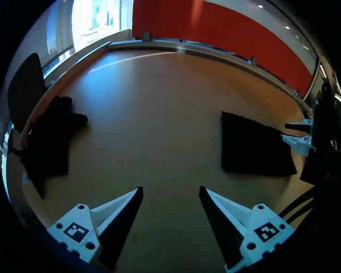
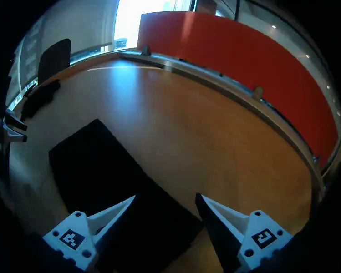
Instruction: Fold towel
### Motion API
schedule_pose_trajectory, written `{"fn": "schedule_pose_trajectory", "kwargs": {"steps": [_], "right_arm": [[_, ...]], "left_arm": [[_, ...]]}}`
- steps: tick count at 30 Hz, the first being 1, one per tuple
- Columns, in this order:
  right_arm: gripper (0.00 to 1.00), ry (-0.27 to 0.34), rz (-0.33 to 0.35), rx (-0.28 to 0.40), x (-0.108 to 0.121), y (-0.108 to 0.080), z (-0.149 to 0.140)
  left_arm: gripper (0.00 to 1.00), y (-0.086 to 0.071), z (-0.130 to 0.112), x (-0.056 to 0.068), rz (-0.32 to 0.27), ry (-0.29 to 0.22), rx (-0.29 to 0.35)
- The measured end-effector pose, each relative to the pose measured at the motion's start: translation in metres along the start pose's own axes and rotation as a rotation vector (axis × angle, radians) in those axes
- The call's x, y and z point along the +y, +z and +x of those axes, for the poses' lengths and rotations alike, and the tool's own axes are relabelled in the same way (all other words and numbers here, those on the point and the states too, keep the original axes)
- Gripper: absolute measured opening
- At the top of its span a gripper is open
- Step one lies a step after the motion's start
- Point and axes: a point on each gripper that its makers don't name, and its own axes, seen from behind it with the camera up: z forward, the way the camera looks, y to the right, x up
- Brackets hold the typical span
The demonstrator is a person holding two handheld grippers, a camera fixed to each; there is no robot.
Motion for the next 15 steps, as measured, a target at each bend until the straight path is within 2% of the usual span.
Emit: {"fn": "schedule_pose_trajectory", "kwargs": {"steps": [9, 15], "right_arm": [[0.91, 0.004, 0.000, 0.002, 0.002, -0.008, -0.004], [0.91, 0.022, 0.008, -0.008, -0.006, -0.020, -0.025]], "left_arm": [[0.91, 0.001, 0.002, 0.001, -0.002, 0.006, 0.001], [0.91, 0.003, 0.004, 0.003, -0.007, 0.010, 0.001]]}}
